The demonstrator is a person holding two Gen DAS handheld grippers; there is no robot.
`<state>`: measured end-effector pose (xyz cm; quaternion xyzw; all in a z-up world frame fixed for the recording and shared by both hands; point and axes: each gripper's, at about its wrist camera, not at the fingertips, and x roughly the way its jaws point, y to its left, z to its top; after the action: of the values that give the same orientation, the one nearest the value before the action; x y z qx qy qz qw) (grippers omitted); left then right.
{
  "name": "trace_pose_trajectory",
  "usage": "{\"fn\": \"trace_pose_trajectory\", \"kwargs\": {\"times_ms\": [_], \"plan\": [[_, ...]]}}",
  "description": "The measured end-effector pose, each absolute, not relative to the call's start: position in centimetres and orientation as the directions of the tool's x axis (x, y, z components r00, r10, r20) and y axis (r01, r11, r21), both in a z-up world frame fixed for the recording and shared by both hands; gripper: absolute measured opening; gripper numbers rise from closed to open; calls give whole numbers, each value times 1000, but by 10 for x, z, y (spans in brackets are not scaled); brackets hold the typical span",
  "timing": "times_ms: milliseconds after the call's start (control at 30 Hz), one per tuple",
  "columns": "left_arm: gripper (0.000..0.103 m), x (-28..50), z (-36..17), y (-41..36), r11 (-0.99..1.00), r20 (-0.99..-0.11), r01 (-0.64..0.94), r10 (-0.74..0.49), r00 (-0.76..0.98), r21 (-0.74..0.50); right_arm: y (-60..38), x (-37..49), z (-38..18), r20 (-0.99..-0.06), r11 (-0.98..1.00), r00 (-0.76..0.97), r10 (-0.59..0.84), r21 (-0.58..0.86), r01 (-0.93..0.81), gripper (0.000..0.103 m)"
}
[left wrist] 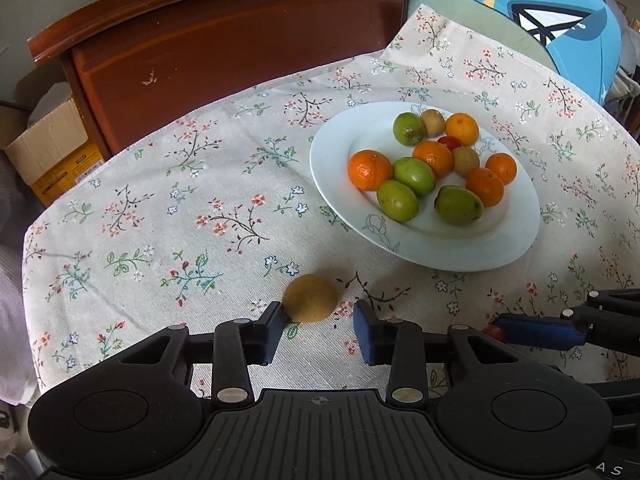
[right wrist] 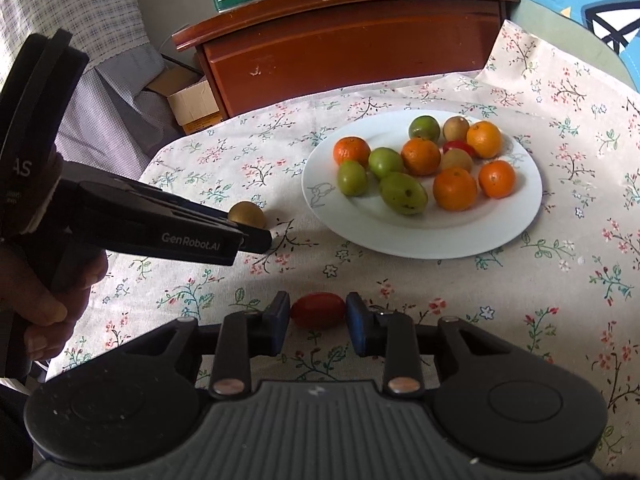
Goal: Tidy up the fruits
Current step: 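Close the left tool on the brown kiwi and lift it while the right tool holds the tomato, then lower the tomato onto the plate with the right tool while the left tool releases the kiwi there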
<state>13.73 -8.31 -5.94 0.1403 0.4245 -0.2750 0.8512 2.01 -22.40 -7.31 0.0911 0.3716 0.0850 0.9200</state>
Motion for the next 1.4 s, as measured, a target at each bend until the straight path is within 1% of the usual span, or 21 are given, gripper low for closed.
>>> {"fn": "trace_pose_trajectory", "kwargs": {"times_ms": [67, 167, 367, 467, 600, 800, 1000, 1300, 1400], "plan": [[35, 138, -59, -83, 814, -797, 582, -354, 489, -5, -225, 20, -73, -670, 967, 706, 230, 238, -89, 30], [27, 139, -60, -84, 819, -795, 573, -341, 501, 9, -228, 20, -71, -671, 963, 702, 241, 257, -84, 30], [27, 140, -58, -84, 833, -793, 553, -341, 505, -6, -242, 23, -53, -657, 956, 703, 273, 266, -122, 30], [27, 139, -52, -83, 833, -783, 552, -364, 505, -31, -255, 27, -38, -647, 955, 708, 283, 261, -143, 30], [27, 137, -36, -82, 836, -752, 546, -396, 527, -58, -280, 34, -16, -628, 953, 721, 291, 256, -162, 30], [27, 139, -9, -89, 842, -679, 532, -445, 584, -94, -316, 47, 3, -596, 959, 763, 252, 262, -112, 30], [27, 149, -1, -104, 839, -645, 532, -470, 603, -115, -333, 59, 4, -573, 948, 782, 245, 309, -71, 30], [27, 168, -7, -124, 845, -645, 525, -459, 611, -103, -324, 76, -6, -572, 949, 778, 260, 302, -96, 30], [27, 176, -8, -128, 846, -642, 519, -469, 607, -127, -321, 83, -12, -580, 949, 772, 260, 300, -95, 30]]}}
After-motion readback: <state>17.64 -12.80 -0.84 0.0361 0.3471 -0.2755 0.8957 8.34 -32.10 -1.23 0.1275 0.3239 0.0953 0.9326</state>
